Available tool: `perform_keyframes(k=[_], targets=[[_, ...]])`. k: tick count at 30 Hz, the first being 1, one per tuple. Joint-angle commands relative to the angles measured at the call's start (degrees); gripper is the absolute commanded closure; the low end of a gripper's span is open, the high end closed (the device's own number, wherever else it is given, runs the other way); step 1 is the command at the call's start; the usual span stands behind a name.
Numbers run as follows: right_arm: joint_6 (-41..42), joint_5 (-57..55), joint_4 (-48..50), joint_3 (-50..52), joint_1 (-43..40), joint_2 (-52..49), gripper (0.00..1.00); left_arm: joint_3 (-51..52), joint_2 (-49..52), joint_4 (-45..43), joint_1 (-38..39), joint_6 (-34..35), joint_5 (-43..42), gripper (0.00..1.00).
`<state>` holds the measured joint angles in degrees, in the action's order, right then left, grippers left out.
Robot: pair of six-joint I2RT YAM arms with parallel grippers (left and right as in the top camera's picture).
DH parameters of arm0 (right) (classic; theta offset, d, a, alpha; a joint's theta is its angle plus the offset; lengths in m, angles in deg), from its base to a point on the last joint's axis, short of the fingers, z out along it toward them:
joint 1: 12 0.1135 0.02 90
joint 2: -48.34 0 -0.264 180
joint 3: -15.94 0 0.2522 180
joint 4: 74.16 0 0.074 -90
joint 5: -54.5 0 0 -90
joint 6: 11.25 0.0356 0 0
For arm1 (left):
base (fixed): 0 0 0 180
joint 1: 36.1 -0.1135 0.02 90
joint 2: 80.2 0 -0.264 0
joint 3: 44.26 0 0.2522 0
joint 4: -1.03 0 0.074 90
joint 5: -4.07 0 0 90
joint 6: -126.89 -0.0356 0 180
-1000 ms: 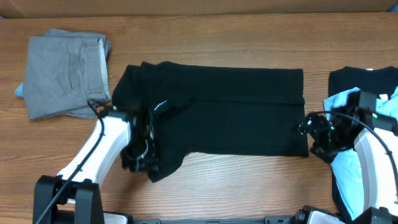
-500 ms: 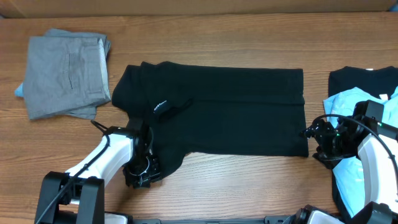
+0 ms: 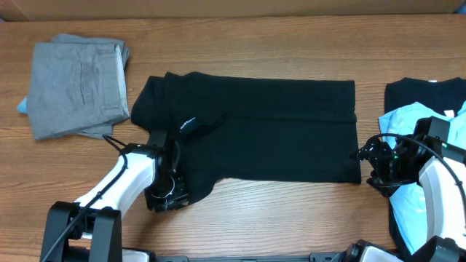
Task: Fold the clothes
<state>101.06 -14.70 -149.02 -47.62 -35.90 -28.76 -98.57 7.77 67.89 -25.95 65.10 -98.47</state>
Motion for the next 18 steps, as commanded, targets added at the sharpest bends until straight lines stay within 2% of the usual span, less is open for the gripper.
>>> perform_keyframes(k=[1, 4, 5, 6, 7, 8, 12, 14, 17, 18], targets=[[0.22, 0.7, 0.22, 0.35, -0.13, 0.48, 0.18, -1.2, -0.68, -0.02, 0.33, 1.18, 4.09, 0.59], [0.24, 0.7, 0.46, 0.35, -0.13, 0.48, 0.18, -0.46, -0.66, -0.94, 0.37, 1.68, 4.17, 0.64], [0.24, 0.7, 0.55, 0.35, -0.13, 0.48, 0.18, -0.02, -0.66, -1.64, 0.37, 2.03, 4.17, 0.68], [0.24, 0.68, 0.66, 0.35, -0.13, 0.48, 0.18, 0.37, -0.66, -2.43, 0.37, 2.19, 4.13, 0.75], [0.24, 0.68, 0.79, 0.35, -0.13, 0.48, 0.18, 0.72, -0.66, -2.69, 0.37, 2.54, 4.09, 0.87], [0.24, 0.66, 0.87, 0.35, -0.13, 0.48, 0.18, 0.9, -0.66, -2.6, 0.37, 2.86, 3.63, 0.94], [0.46, -0.13, 0.98, 0.37, -0.13, 0.48, 0.2, 0.87, -0.66, -1.07, 0.37, 2.64, 0.11, 0.96], [0.52, -0.81, 1.53, 0.9, -0.13, 0.48, 0.28, 0.79, -0.68, 0.11, 0.33, 2.38, -1.4, 0.96], [2.6, -1.11, 3.43, 3.76, -0.13, 0.46, 0.5, 0.26, -0.72, 1.75, 0.33, 1.75, -2.19, 0.96], [3.63, -1.29, 4.26, 5.18, -0.13, 0.42, 0.54, 0.07, -0.72, 2.08, 0.33, 1.73, -2.16, 0.96]])
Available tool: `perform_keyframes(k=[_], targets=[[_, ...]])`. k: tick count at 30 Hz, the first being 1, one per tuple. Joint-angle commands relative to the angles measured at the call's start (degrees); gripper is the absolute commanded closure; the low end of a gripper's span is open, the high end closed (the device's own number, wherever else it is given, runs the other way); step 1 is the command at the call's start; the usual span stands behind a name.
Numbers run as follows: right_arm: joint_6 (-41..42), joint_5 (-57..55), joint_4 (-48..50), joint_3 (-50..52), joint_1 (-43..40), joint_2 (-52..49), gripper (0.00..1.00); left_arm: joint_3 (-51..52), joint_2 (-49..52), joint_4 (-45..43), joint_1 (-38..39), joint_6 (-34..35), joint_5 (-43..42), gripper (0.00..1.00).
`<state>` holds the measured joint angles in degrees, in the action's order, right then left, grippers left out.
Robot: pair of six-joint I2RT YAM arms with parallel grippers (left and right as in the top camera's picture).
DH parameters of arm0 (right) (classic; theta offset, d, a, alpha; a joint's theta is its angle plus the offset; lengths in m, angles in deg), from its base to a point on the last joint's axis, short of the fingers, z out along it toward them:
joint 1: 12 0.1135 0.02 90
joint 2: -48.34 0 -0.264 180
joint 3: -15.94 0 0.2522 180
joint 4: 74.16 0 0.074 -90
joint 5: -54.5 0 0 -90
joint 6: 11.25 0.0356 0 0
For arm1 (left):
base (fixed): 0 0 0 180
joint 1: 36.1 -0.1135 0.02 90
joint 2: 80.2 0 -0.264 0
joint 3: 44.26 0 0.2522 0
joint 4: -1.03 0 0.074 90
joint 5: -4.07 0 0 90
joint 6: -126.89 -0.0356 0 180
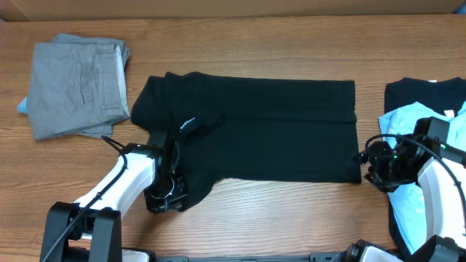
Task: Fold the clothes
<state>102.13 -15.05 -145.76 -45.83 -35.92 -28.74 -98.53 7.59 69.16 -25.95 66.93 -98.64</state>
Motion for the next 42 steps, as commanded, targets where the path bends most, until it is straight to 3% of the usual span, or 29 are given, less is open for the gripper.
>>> perform_keyframes(k=[1, 12, 17, 18, 20, 22, 27, 37, 42], targets=[[3.28, -0.94, 1.99, 4.63, -0.11, 0.37, 0.58, -0.24, -0.55, 1.16, 0.33, -0.26, -2.01, 0.96], [6.49, -2.43, 14.62, 13.51, -0.15, -1.6, 0.46, -4.63, -0.59, 4.68, 0.28, -1.79, -1.88, 0.96], [6.19, -2.84, 20.74, 13.9, -0.15, -4.59, 0.46, -7.39, -0.61, 5.68, 0.24, -4.59, -1.66, 0.96], [6.21, -2.84, 21.4, 13.9, -0.15, -5.25, 0.49, -8.11, -0.61, 6.23, 0.2, -5.44, -1.46, 0.96], [6.25, -2.36, 20.68, 13.9, -0.15, -6.29, 0.79, -9.51, -0.61, 7.56, 0.13, -5.64, -0.11, 0.96], [6.21, -2.4, 19.19, 13.9, -0.15, -6.58, 0.95, -11.13, -0.61, 9.14, 0.04, -5.68, 1.33, 0.96], [3.54, -2.21, 14.14, 12.48, -0.15, -5.75, 0.96, -14.91, -1.81, 13.11, -0.02, -6.21, 4.55, 0.96], [1.9, -2.21, -7.54, 3.37, -0.15, 2.08, 0.96, -15.85, -8.85, 20.87, -0.17, -4.31, 10.43, 0.96], [1.9, -1.73, -9.88, 2.91, -0.15, 5.01, 0.96, -15.85, -9.9, 19.26, -0.17, -3.8, 10.43, 0.96]])
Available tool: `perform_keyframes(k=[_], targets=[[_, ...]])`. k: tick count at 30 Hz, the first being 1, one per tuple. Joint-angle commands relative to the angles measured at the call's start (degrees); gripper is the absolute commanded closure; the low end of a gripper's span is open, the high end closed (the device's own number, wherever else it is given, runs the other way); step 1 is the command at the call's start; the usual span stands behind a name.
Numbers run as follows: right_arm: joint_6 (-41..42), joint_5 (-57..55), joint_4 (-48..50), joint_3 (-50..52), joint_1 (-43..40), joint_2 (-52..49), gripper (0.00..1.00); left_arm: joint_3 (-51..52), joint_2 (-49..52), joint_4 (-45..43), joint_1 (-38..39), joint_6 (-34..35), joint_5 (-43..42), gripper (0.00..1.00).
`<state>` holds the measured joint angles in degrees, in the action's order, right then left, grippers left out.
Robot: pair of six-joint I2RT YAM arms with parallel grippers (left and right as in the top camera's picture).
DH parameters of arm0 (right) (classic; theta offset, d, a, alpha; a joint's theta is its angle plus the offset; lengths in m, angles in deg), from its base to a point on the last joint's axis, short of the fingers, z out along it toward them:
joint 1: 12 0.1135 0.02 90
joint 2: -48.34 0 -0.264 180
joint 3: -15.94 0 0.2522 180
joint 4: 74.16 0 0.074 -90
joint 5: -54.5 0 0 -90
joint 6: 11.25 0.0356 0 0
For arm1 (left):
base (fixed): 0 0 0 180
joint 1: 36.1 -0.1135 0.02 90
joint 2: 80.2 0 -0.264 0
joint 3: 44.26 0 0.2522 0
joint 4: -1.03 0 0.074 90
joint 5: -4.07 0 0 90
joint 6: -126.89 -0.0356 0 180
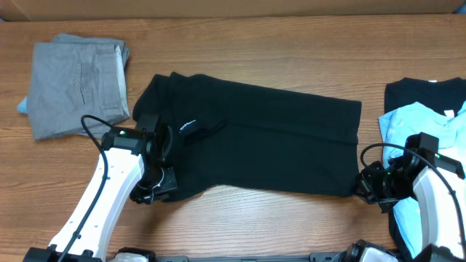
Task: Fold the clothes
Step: 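Fold the bottom edge up over the top with both grippers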
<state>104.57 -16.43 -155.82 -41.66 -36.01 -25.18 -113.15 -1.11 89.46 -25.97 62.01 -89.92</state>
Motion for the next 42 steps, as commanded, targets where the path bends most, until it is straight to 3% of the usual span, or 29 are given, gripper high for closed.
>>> perform_keyframes(k=[1, 8, 19, 24, 30, 38, 42], targets=[[-0.52, 0.31, 1.03, -1.27, -0.07, 1.53, 0.96, -1.29, -1.22, -2.34, -0.2, 1.36, 1.62, 0.96], [0.96, 7.91, 11.58, -1.27, -0.07, 1.44, 0.96, -2.78, -1.22, -21.81, -0.48, -0.94, -5.97, 0.96], [11.15, 8.04, 24.2, -1.25, -0.07, -1.25, 0.96, -5.51, 0.61, -45.9, -2.89, -5.86, -3.39, 0.96], [15.56, 8.31, 31.69, -1.25, -0.07, -4.17, 0.96, -5.73, 4.31, -55.8, -3.98, -5.57, -9.33, 0.96], [16.98, 10.86, 44.04, -1.25, -0.07, -6.69, 0.96, -7.13, 10.21, -62.6, -4.02, -4.79, -9.64, 0.96], [20.94, 10.88, 50.93, -1.25, 0.24, -11.76, 0.93, -7.74, 15.5, -68.54, -4.11, -3.67, -9.55, 0.96], [20.9, 11.02, 53.86, -1.25, 1.62, -14.1, 0.84, -7.74, 16.46, -69.51, -4.11, -3.67, -8.52, 0.96]])
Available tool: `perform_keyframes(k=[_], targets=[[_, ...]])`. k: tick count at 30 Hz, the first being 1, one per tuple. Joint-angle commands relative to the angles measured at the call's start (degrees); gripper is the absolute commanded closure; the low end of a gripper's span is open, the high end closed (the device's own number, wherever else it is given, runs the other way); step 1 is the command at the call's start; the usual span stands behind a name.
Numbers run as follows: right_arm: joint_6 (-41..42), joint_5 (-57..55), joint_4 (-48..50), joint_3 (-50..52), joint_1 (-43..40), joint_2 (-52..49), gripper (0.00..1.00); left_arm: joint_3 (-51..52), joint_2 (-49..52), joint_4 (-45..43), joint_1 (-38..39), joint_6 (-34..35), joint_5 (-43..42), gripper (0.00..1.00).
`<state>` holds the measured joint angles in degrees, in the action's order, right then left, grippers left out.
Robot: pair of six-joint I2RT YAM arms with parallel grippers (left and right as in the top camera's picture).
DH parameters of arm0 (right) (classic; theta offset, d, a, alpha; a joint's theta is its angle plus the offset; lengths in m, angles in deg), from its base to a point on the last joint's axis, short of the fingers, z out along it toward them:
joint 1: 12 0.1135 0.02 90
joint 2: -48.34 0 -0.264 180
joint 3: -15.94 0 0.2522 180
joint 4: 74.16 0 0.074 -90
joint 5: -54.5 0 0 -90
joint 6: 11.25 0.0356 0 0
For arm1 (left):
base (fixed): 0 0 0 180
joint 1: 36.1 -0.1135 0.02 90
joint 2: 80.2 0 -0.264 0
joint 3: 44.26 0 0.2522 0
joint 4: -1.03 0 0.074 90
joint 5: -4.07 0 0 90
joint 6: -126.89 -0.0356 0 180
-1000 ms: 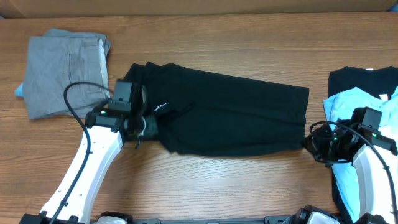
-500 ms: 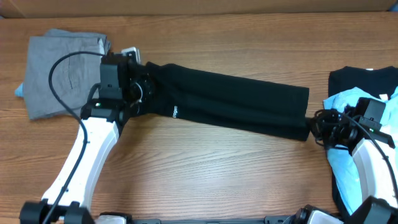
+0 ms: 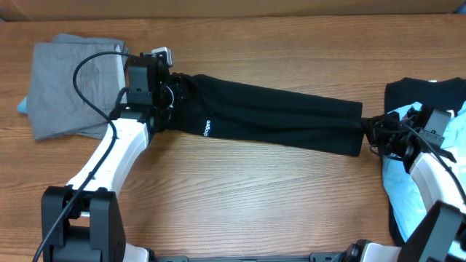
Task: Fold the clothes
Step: 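Fold the bottom edge up over the top with both grippers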
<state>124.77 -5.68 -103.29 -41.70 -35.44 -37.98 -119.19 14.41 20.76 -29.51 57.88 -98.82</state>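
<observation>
A black garment (image 3: pixel 277 116) lies as a long narrow band across the middle of the table, slanting down to the right, with a small white logo near its left end. My left gripper (image 3: pixel 169 102) is shut on the band's left end, right beside the grey stack. At the band's right end my right gripper (image 3: pixel 370 129) is shut on the cloth. Bunched cloth mostly hides the fingertips of both grippers.
A folded grey pair of trousers (image 3: pixel 76 87) lies at the far left, touching the left arm's wrist. At the right edge a black shirt (image 3: pixel 426 91) and a light blue garment (image 3: pixel 408 196) lie heaped under the right arm.
Both grippers have moved from the garment's near corners to its far side. The near edge went with them, so the wide black cloth is now doubled into a narrow band.
The black garment first lay spread flat with my grippers at its two near corners. It was the same a moment later. Then the near edge was gripped and the cloth skewed slightly. Now that edge lies over the far edge, halving the width.
</observation>
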Motion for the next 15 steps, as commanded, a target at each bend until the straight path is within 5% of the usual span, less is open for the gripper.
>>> perform_keyframes(k=[1, 3, 4, 15], targets=[[0.7, 0.28, 2.16, -1.2, 1.4, -1.7, 0.71, -1.7, 1.09, -1.62, -0.57, 0.48, 0.63, 0.96], [0.68, 0.31, 3.85, -1.2, 1.92, -2.32, 0.36, -1.7, 1.42, -3.65, -0.57, 1.16, 0.96, 0.96], [0.39, 0.33, 4.2, -1.2, 1.97, -2.32, 0.28, -1.7, 1.6, -4.76, -0.59, 2.05, 1.14, 0.96], [-16.33, 0.72, -7.41, -1.2, 1.84, -2.32, 0.28, -1.68, 1.66, -5.7, -0.59, 3.39, 3.48, 0.96]])
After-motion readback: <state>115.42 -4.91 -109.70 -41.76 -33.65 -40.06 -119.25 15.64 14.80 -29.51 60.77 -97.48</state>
